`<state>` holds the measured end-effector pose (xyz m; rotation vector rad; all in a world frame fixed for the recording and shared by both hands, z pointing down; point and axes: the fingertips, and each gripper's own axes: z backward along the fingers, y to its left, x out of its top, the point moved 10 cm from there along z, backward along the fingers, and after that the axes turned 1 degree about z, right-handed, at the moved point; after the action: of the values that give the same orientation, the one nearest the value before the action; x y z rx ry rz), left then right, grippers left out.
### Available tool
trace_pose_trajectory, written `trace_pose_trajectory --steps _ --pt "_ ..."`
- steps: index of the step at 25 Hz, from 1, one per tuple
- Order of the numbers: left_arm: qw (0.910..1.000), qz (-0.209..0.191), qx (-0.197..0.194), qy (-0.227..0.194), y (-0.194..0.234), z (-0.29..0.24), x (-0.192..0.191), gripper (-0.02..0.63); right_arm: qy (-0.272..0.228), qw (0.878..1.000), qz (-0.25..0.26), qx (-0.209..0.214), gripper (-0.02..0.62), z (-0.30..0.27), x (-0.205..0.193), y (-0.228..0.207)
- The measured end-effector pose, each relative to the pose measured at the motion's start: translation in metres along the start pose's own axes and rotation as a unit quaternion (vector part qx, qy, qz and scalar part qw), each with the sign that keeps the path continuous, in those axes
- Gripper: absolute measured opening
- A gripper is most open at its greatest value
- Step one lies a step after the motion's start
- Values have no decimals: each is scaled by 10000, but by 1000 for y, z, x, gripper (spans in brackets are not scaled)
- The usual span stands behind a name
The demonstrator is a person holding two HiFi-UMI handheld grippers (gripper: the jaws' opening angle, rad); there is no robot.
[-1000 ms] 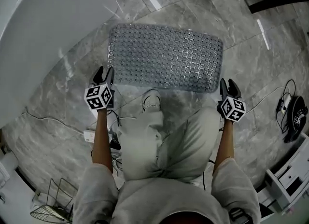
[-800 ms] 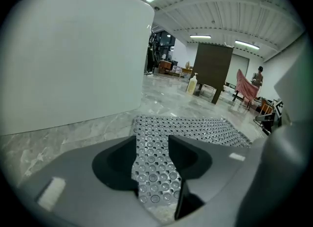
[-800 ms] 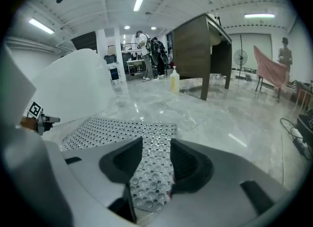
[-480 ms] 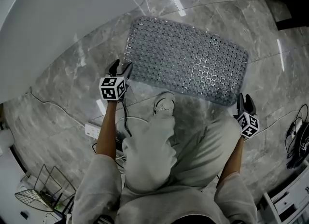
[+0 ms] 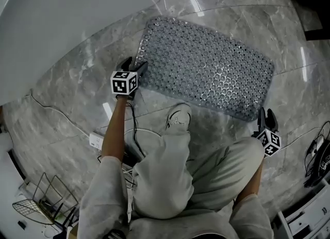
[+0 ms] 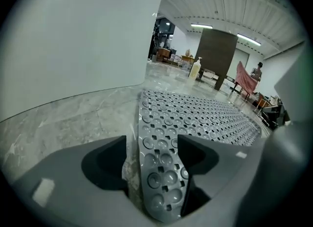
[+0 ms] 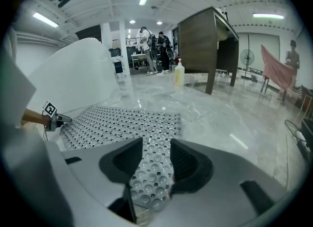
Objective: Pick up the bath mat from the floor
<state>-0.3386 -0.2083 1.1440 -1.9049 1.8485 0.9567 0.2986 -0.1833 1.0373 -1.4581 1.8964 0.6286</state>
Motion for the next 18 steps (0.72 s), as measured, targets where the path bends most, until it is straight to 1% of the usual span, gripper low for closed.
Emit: trace_pose_trajectory --steps 2,6,10,15,18 --pt "10000 -15 -71 12 3 -9 2 314 24 10000 44 -4 170 0 -3 0" --pt "9998 44 -149 -99 2 -20 6 313 70 10000 30 -34 170 1 -7 1" --pt "9998 0 -193 -62 -1 -27 6 313 97 9999 46 -15 170 3 -11 0" --pt "9997 -92 -201 -48 -4 -32 8 313 106 9999 61 -27 170 2 -11 -4" --pt "9998 -178 -112 -25 -6 -34 9 313 107 9999 69 -4 170 0 -13 -4"
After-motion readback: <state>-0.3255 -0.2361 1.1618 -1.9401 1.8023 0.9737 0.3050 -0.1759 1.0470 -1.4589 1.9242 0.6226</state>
